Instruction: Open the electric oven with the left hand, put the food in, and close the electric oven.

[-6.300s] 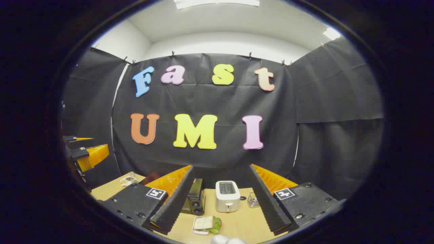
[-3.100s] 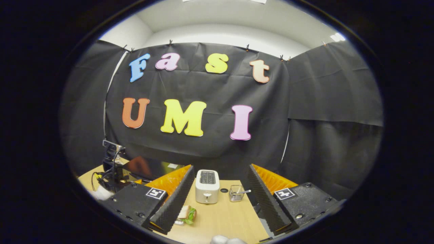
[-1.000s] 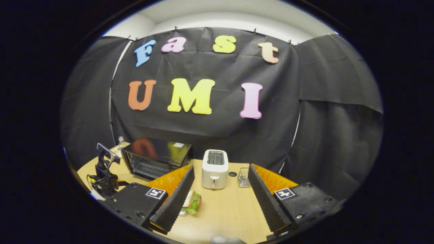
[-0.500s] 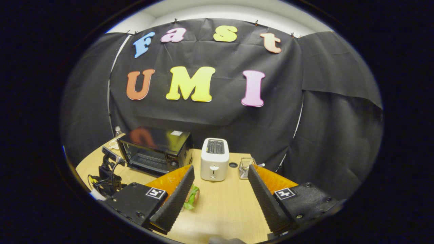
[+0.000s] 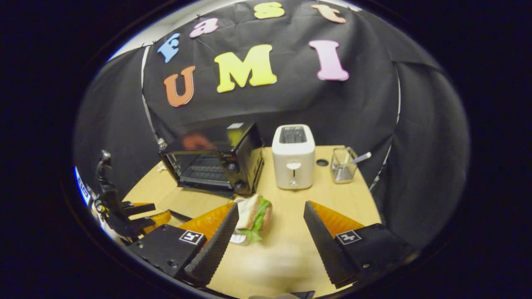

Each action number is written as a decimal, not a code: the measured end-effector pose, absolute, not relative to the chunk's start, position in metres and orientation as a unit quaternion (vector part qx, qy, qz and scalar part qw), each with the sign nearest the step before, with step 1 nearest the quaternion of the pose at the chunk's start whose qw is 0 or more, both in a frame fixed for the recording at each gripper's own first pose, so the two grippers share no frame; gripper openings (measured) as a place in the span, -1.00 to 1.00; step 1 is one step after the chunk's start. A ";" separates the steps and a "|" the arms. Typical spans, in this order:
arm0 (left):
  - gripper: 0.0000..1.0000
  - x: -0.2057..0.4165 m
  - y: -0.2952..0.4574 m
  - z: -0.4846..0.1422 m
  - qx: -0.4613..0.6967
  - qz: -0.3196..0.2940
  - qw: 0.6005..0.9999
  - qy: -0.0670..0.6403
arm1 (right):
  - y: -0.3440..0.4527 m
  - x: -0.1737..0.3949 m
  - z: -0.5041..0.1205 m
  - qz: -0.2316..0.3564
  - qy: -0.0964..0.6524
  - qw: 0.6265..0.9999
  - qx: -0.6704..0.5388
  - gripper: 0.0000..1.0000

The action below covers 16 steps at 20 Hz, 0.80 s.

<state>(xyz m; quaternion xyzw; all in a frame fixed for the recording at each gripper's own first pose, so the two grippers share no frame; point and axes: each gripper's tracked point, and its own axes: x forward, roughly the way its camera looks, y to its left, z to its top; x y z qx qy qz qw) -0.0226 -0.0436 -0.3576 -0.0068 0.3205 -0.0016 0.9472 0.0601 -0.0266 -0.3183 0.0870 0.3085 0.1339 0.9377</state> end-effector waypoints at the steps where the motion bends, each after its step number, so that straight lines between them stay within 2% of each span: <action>1: 0.92 -0.024 -0.039 -0.341 -0.010 0.003 0.951 0.308 | -0.023 0.064 -0.333 0.142 0.325 0.929 0.102 0.97; 6: 0.92 -0.029 -0.022 -0.258 -0.013 0.036 0.968 0.247 | -0.004 0.089 -0.385 0.183 0.374 0.892 0.175 0.92; 10: 0.91 -0.029 -0.026 -0.199 -0.002 0.046 0.978 0.202 | 0.012 0.107 -0.399 0.215 0.398 0.861 0.232 0.89; 11: 1.00 -0.030 -0.028 -0.187 0.002 0.048 0.980 0.191 | 0.019 0.111 -0.399 0.225 0.400 0.852 0.253 0.65; 12: 0.91 -0.031 -0.031 -0.175 0.005 0.051 0.982 0.182 | 0.026 0.112 -0.403 0.234 0.409 0.840 0.268 0.65; 15: 0.91 -0.035 -0.035 -0.155 0.010 0.063 0.984 0.166 | 0.032 0.118 -0.412 0.243 0.428 0.817 0.300 0.35; 16: 0.91 -0.036 -0.036 -0.151 0.011 0.068 0.984 0.164 | 0.034 0.117 -0.411 0.244 0.431 0.809 0.317 0.51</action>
